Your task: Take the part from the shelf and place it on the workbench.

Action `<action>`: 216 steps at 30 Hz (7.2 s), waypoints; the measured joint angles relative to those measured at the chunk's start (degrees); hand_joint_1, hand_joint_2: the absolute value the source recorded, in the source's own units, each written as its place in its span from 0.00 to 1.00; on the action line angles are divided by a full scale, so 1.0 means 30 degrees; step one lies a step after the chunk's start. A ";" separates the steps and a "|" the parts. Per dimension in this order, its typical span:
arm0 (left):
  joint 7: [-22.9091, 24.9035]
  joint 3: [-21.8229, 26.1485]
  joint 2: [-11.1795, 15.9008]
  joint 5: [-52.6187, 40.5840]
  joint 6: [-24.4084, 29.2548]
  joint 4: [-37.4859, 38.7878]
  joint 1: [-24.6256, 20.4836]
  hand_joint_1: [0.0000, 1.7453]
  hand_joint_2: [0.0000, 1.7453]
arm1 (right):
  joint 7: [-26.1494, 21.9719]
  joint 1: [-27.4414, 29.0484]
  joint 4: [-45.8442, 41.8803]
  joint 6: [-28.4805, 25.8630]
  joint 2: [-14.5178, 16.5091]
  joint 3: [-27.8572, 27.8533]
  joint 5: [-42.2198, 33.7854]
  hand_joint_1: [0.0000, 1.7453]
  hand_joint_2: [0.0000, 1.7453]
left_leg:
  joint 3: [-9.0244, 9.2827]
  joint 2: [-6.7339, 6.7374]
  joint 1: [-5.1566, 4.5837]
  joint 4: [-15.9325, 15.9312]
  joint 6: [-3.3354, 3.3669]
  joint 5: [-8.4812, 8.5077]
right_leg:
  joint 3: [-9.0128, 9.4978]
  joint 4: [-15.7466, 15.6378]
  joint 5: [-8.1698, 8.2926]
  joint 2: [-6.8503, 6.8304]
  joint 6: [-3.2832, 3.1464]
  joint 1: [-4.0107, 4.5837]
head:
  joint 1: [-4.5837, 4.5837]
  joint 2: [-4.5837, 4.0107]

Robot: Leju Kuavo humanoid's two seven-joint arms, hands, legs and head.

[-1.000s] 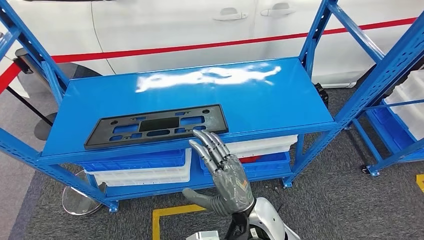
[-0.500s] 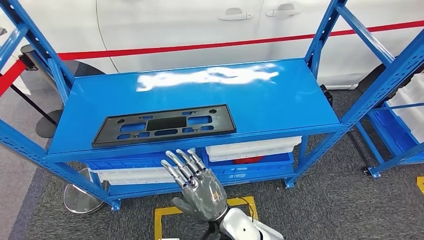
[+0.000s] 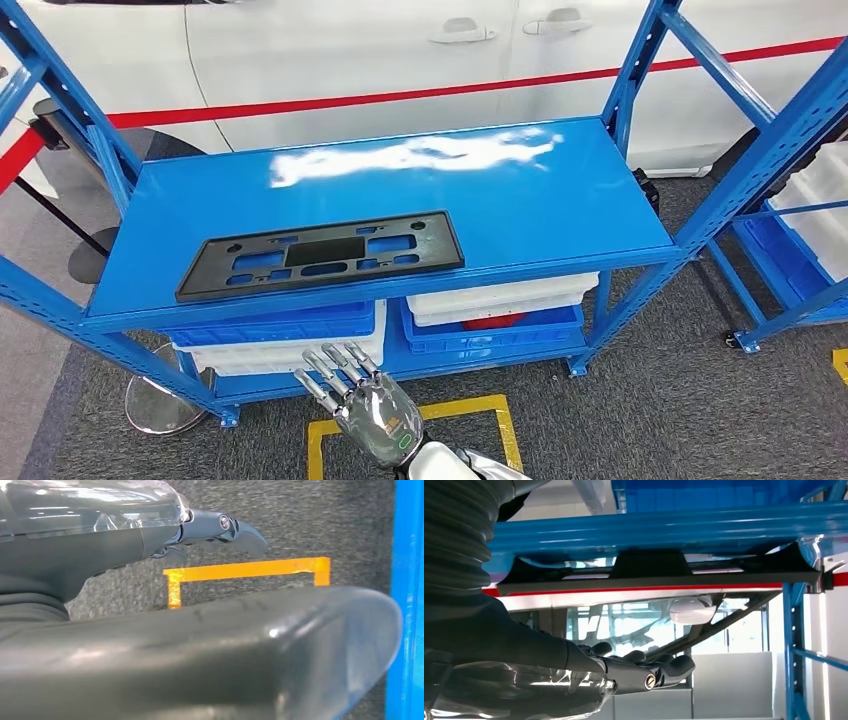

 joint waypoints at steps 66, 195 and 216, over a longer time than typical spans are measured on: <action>0.0297 0.0370 -0.0129 -0.1033 -0.1335 0.0124 -0.0375 0.00 0.00 | -0.1595 -0.4031 0.6834 0.2712 0.3545 -0.4574 0.1638 0.00 1.00 | -0.0361 0.0001 -0.0010 -0.0331 0.0628 0.0687 | -0.0101 0.0652 -0.0604 0.0093 0.0065 0.0305 | -0.0240 -0.0003; 0.0936 0.4557 -0.0973 0.0192 0.1131 -0.0503 -0.0065 0.00 0.00 | -1.6036 1.4031 -1.8135 0.5593 -0.0086 -1.6398 -2.4369 1.00 1.00 | 0.0721 0.0887 -0.0421 -0.1169 0.1070 0.0456 | -0.2015 0.5100 -0.1684 -0.0107 0.0722 -0.0199 | -0.0346 -0.0004; 0.1312 0.3761 -0.0579 -0.0537 0.1229 -0.0534 -0.0185 0.00 0.00 | -1.5819 1.5980 -1.9327 0.5879 0.1344 -1.7535 -2.3665 1.00 1.00 | 0.1935 -0.1258 -0.0468 -0.0707 0.0951 -0.1068 | -0.0767 0.0037 0.0944 0.1761 -0.0311 0.0165 | -0.0286 -0.0002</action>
